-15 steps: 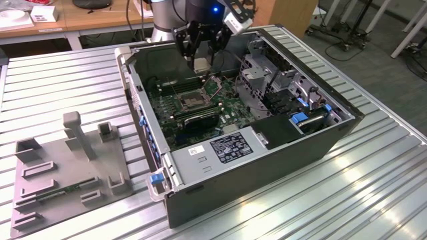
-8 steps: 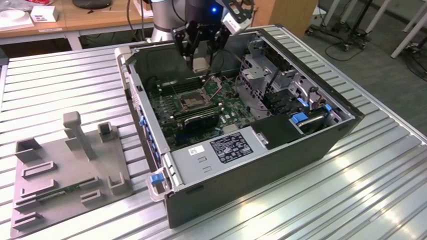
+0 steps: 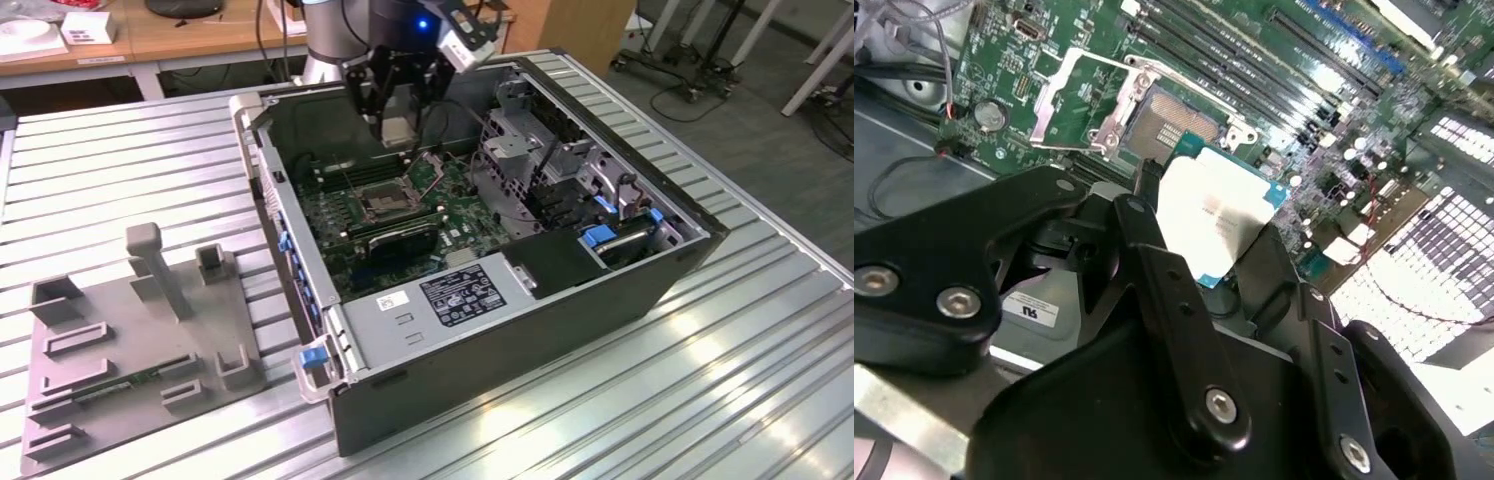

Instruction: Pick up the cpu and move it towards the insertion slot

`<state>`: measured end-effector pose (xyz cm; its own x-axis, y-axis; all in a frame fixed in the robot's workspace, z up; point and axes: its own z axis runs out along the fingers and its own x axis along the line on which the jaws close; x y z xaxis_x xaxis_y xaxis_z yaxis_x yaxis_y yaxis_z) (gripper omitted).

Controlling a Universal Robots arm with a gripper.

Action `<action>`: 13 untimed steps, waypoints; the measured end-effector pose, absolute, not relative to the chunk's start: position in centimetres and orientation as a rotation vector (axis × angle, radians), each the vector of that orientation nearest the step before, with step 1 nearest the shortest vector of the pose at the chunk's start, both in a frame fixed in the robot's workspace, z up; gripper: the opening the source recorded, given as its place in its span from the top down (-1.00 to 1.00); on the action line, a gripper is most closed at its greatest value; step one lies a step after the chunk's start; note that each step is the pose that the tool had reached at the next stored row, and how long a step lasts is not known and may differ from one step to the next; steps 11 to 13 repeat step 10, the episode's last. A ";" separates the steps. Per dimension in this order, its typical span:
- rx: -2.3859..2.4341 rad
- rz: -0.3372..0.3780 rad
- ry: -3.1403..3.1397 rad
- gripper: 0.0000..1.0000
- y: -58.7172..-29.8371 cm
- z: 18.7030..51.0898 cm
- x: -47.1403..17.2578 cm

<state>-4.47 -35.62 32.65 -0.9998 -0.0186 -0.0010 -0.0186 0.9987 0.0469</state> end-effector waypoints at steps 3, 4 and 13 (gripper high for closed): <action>-0.029 0.074 3.140 -0.09 -35.1 32.4 -4.5; -0.028 0.074 3.140 -0.09 -35.1 32.4 -4.5; -0.028 0.074 3.140 -0.09 -35.0 32.4 -4.5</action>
